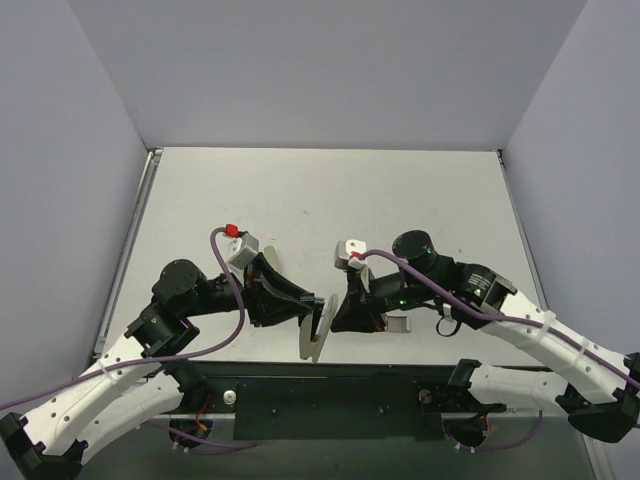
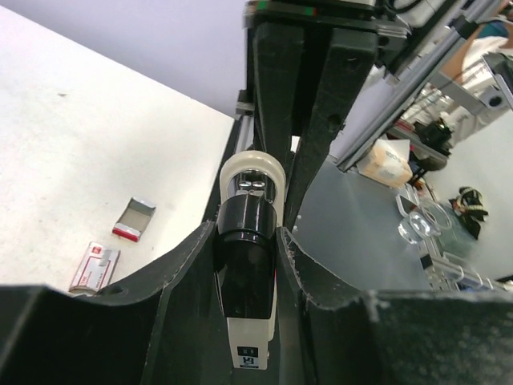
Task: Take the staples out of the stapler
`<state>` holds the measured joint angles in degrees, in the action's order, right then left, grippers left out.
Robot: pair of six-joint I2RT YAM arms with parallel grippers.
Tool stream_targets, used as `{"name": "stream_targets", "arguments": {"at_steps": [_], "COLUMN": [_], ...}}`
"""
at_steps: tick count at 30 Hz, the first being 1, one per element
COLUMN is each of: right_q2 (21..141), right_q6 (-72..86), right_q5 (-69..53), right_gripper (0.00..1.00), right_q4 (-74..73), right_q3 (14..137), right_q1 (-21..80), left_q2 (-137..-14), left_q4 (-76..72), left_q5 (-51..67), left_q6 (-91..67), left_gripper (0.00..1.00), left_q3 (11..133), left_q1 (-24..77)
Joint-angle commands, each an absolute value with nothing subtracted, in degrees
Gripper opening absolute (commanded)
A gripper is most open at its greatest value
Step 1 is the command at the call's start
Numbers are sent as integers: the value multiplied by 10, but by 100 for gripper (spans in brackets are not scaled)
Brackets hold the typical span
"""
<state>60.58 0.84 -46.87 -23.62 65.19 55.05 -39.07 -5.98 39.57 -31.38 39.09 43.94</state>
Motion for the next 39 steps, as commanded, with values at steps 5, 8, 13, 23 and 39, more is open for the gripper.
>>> {"name": "stream_targets", "arguments": {"at_steps": [5,8,13,23,39], "right_q2": [462,446,440,434,421], "right_q6": [81,105,145,192,228], "right_q5": [-148,-85,23,55,33], "right_gripper": [16,21,24,28,42], "right_q4": [-137,-157,-187,-207,-177], "right_q3": [546,538,520,476,420], "right_q1": [545,542,542,542,544], "left_q2": [-376,-398,-458,-619,-832], "left_q4": [58,107,184,289,283], "left_q5": [216,125,-56,-294,-172], "left_q6": [-258,-244,-215,-121,-119], "left_gripper": [0,0,0,0,0], "left_q3": [499,540,609,769,841], "left_q1": [450,449,449,425,180]}}
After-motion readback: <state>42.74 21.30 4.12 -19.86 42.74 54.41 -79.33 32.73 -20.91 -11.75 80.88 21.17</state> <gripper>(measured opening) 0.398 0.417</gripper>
